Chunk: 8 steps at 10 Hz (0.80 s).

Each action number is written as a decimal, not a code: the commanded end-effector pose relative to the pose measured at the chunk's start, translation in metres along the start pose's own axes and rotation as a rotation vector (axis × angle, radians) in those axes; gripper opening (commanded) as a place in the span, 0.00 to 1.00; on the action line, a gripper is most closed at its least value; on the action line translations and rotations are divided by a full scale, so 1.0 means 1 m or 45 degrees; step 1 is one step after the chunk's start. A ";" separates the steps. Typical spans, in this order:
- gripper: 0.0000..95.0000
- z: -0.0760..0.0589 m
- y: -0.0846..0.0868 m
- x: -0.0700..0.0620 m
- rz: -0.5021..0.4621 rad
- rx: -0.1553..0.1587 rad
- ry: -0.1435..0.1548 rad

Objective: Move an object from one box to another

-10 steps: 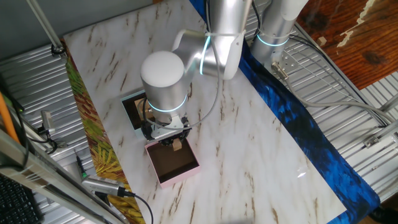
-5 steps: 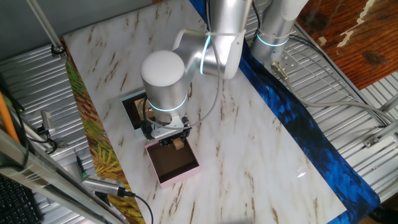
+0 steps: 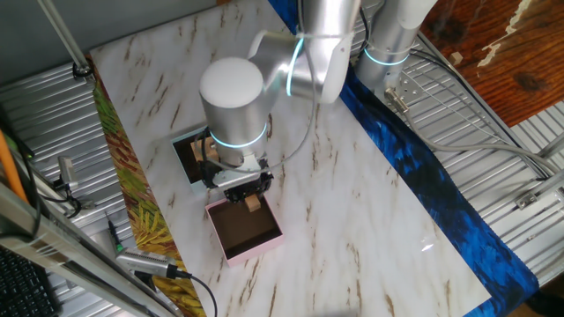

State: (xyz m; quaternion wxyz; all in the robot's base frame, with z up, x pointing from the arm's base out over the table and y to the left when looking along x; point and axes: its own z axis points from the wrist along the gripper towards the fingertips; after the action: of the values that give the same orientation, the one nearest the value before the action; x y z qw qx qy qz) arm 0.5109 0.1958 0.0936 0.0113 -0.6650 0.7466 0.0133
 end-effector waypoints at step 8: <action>0.00 -0.026 0.009 -0.009 0.284 0.026 0.037</action>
State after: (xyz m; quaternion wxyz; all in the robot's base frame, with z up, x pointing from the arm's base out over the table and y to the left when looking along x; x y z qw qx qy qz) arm 0.5039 0.2057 0.1201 0.0058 -0.5857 0.8105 0.0006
